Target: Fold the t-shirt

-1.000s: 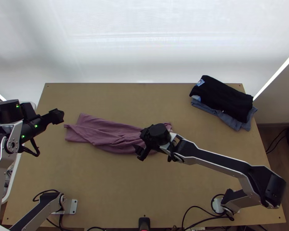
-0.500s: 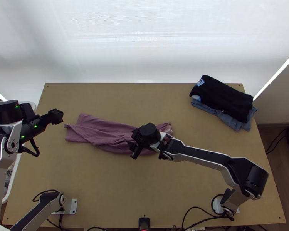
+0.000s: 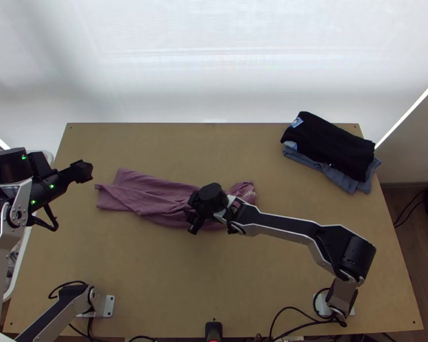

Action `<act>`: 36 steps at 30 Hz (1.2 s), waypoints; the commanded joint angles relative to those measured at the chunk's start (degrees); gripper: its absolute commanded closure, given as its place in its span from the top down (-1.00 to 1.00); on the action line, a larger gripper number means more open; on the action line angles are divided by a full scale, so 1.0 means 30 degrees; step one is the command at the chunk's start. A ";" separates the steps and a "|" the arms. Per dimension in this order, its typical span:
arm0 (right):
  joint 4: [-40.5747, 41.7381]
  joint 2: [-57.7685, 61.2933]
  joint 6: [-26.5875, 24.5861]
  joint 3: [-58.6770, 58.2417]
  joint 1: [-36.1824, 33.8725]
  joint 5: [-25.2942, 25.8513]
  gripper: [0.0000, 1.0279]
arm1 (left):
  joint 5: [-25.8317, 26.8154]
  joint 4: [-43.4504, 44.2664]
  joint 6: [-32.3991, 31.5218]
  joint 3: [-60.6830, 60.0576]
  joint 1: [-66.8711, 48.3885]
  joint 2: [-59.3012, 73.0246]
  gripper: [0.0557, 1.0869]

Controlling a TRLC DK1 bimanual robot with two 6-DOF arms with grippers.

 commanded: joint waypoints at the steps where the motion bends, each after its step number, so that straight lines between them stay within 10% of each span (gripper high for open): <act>1: 0.0268 0.0717 -0.0287 0.0664 0.0147 0.0114 0.24 | 0.0133 0.0218 0.0116 -0.0364 0.0176 -0.0180 0.92; 6: 0.0326 0.1127 -0.0257 0.0928 0.0118 0.0114 0.24 | 0.0133 0.0248 0.0116 -0.0393 0.0206 -0.0151 0.92; 10: 0.0941 0.1186 -0.0140 0.0811 0.0176 0.0114 -0.74 | 0.0133 0.0248 0.0116 -0.0452 0.0206 -0.0180 0.92; 14: 0.1059 0.0922 -0.0228 0.0547 0.0235 0.0114 -0.94 | 0.0104 0.0248 0.0145 -0.0481 0.0235 -0.0180 0.92; 36: 0.0531 -0.5963 0.2614 -0.3349 -0.4101 0.1022 -0.94 | 0.0162 0.4466 0.2137 -0.4055 0.0938 0.2369 0.92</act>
